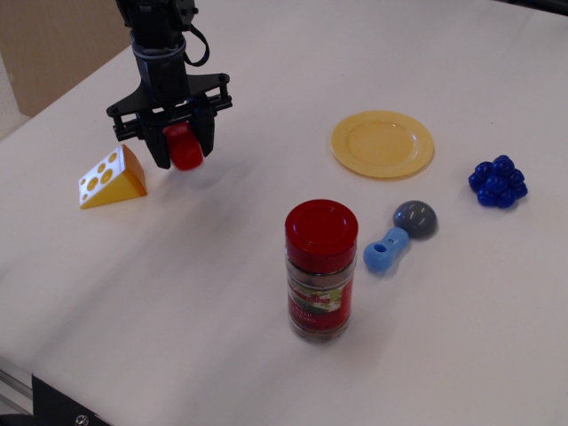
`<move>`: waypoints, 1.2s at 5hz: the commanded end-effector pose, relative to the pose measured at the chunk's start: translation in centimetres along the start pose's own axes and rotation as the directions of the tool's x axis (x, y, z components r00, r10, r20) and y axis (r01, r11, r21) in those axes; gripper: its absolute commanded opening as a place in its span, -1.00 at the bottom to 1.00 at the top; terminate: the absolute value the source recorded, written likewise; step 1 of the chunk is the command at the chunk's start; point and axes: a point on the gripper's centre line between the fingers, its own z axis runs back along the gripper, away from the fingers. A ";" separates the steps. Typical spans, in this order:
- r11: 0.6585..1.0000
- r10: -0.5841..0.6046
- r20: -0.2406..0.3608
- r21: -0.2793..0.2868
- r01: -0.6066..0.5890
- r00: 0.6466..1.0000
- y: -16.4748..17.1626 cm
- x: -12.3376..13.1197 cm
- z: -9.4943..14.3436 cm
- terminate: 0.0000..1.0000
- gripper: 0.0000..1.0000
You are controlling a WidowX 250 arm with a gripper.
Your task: Take sushi off plate
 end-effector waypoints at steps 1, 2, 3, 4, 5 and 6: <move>0.998 -0.063 0.020 -0.017 0.063 0.998 -0.8 0.7 1.3 -1.00 1.00; 0.998 -0.056 0.039 -0.020 0.057 0.998 -0.8 0.9 2.7 -1.00 1.00; 0.997 -0.050 0.104 -0.053 0.055 0.993 -1.2 1.3 5.4 -1.00 1.00; 0.991 -0.086 0.153 -0.092 0.101 0.984 -1.9 1.6 7.7 -1.00 1.00; 0.991 -0.086 0.153 -0.092 0.101 0.984 -1.9 1.6 7.7 -1.00 1.00; 0.991 -0.086 0.153 -0.092 0.101 0.984 -1.9 1.6 7.7 1.00 1.00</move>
